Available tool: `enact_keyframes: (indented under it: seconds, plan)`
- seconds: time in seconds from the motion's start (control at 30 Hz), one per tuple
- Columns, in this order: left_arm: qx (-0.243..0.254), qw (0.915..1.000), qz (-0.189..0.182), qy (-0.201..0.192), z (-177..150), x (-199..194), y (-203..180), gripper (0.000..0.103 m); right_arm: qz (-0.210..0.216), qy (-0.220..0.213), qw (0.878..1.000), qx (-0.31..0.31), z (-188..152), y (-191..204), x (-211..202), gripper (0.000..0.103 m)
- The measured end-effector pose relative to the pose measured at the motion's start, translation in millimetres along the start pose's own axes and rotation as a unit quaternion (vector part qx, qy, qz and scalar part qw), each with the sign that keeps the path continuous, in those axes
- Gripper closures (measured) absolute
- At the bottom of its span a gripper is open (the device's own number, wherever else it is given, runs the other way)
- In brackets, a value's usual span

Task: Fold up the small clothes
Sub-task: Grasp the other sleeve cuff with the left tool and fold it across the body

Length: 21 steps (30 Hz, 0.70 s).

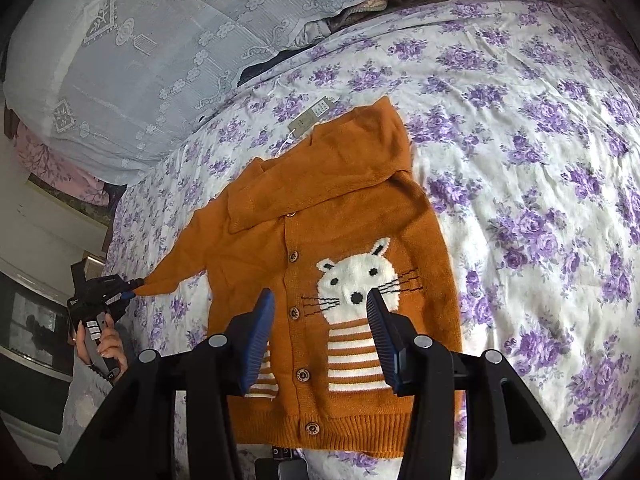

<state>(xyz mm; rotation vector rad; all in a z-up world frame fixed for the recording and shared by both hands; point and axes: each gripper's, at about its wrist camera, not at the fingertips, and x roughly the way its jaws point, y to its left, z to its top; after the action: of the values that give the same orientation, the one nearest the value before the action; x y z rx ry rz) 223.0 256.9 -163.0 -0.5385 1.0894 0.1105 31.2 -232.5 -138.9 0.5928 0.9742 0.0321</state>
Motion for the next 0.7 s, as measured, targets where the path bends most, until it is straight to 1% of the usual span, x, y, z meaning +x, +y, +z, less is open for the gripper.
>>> enact_keyframes:
  seconds: [0.07,0.13,0.23,0.47,0.6,0.67,0.7]
  plan:
    - [0.045,0.9989,0.003,-0.014,-2,-11,-24,0.093,0.009,0.004,1.0,-0.009,2,7,5,0.055]
    - [0.09,0.9957,-0.001,-0.024,-4,-20,-52,0.093,0.017,0.01,1.0,-0.016,4,11,9,0.055]
    - [0.136,0.9903,-0.005,-0.028,-9,-24,-89,0.093,0.025,0.016,0.999,-0.021,6,13,14,0.055]
    - [0.211,0.9773,-0.015,-0.015,-28,-12,-166,0.093,0.032,0.014,0.999,0.007,14,-11,17,0.055]
    - [0.251,0.9678,-0.023,-0.001,-44,2,-208,0.093,0.036,0.012,0.999,0.029,20,-28,20,0.055]
    - [0.266,0.9634,-0.027,0.01,-54,9,-223,0.093,0.04,0.01,0.998,0.041,24,-36,22,0.055]
    - [0.278,0.9599,-0.029,0.017,-61,15,-233,0.093,0.042,0.01,0.998,0.047,27,-39,24,0.055]
